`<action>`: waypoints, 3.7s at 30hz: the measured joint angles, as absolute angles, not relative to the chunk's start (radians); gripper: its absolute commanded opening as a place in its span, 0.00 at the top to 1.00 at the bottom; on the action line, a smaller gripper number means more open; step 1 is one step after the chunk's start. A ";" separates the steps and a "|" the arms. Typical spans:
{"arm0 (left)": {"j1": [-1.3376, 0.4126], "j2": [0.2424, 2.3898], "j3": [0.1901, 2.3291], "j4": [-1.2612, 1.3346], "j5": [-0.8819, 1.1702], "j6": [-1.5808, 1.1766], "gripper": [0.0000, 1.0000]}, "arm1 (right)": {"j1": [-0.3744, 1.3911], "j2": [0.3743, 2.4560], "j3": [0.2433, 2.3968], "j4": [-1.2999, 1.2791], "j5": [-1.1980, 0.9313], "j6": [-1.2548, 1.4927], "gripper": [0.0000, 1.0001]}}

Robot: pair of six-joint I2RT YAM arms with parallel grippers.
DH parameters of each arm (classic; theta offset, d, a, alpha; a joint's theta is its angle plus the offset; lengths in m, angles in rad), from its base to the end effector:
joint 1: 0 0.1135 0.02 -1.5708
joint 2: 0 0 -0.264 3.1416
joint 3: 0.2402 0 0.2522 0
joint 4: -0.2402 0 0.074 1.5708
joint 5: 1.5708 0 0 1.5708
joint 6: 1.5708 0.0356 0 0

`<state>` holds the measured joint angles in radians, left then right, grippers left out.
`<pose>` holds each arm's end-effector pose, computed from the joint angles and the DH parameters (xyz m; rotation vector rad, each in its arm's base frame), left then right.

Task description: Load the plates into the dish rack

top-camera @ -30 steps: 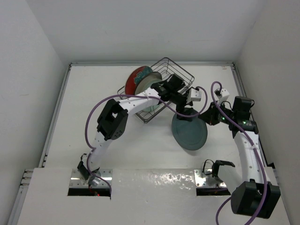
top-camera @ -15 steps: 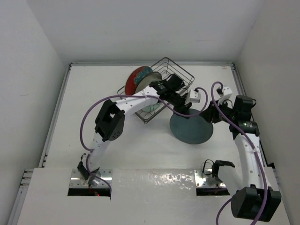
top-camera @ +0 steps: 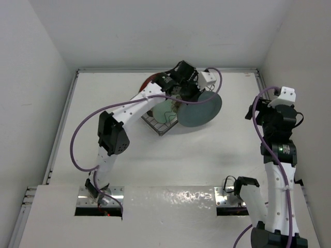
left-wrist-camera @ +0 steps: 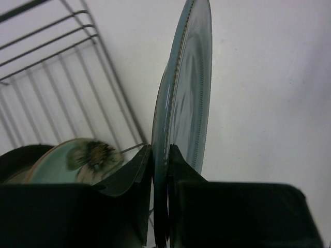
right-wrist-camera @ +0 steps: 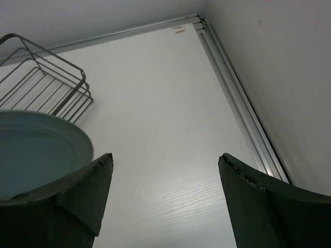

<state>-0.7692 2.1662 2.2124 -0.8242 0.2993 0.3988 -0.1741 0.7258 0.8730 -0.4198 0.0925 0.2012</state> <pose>0.3425 -0.3462 0.3275 1.4272 1.8890 -0.5323 0.1584 -0.0312 0.3545 0.4071 1.7972 -0.0663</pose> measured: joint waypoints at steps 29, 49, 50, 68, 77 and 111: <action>-0.693 1.869 1.932 -0.778 -0.069 0.421 1.00 | -0.174 0.739 0.811 -0.421 0.134 0.244 0.19; -0.693 1.864 1.913 -0.699 -0.142 0.315 1.00 | -0.174 0.755 0.794 -0.421 0.123 0.231 0.18; -0.693 1.862 1.908 -0.698 -0.141 0.313 1.00 | -0.174 0.757 0.793 -0.420 0.122 0.231 0.18; -0.685 1.856 1.911 -0.693 -0.164 0.330 1.00 | -0.174 0.752 0.738 -0.421 0.120 0.217 0.18; -0.685 1.853 1.840 -0.673 -0.134 0.327 1.00 | -0.174 0.756 0.738 -0.421 0.118 0.213 0.17; -0.641 1.860 2.226 -0.495 -0.262 0.543 0.00 | -0.174 0.945 0.758 -0.476 -0.012 0.273 0.04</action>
<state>-0.6415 1.8599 2.2261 -0.4953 -0.2615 0.5426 -0.1741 0.9451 0.7582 -0.4759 -0.0124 0.2729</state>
